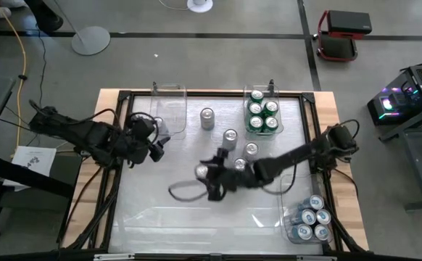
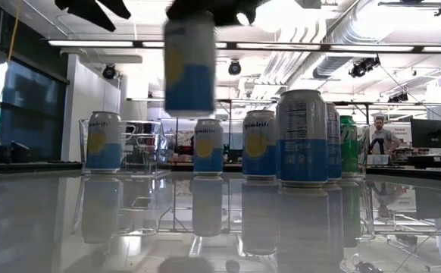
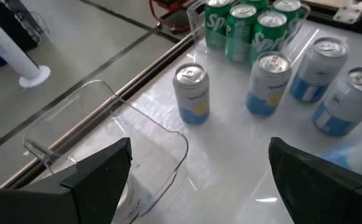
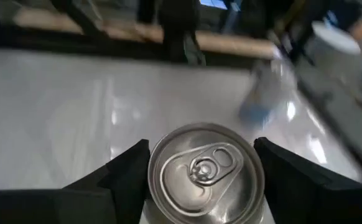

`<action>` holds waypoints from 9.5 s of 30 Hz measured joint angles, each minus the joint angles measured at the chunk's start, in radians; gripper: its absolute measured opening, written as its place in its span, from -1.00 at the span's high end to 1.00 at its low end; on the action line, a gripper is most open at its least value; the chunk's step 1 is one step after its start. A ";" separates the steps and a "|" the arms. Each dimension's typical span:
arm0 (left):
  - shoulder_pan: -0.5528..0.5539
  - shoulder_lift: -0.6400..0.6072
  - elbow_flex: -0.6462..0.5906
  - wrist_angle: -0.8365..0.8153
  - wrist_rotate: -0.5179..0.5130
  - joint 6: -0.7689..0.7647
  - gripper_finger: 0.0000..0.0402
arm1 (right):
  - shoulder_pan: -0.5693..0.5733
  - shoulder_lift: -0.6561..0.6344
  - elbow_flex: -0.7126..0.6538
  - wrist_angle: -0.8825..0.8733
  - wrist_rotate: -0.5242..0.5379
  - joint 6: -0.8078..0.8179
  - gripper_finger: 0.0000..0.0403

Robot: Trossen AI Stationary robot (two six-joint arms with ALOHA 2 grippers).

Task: Sort soda cans
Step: Put the blue-white soda can into the top left transparent bin

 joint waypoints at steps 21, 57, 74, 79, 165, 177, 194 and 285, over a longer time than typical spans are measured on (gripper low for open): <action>-0.110 -0.181 0.000 -0.271 -0.107 -0.346 -0.77 | -0.565 0.175 0.210 0.408 -0.921 -0.316 -0.18; -0.110 -0.164 0.000 -0.286 -0.099 -0.320 -0.77 | -0.734 0.592 0.723 -0.113 -1.253 -0.405 -0.22; -0.110 -0.164 0.000 -0.286 -0.098 -0.320 -0.77 | -0.720 0.613 0.721 -0.109 -1.214 -0.396 -0.27; -0.110 -0.164 0.000 -0.286 -0.097 -0.320 -0.77 | -0.711 0.613 0.721 -0.124 -1.232 -0.404 -0.43; -0.399 0.520 0.000 -0.345 -0.446 -1.113 -0.77 | -0.677 -0.597 -0.381 0.033 -0.834 -0.111 -0.54; -0.211 0.299 0.000 -0.415 -0.510 -0.773 -0.77 | -0.637 -0.378 -0.590 0.782 -0.724 -0.092 -0.54; -0.023 0.212 -0.227 -0.391 -0.561 -0.683 -0.77 | -0.781 0.110 0.225 -0.259 -0.861 -0.355 -0.73; -0.203 -0.013 -0.220 -0.325 -0.367 -0.826 -0.77 | -0.716 0.639 0.917 -0.459 -0.775 -0.308 -0.49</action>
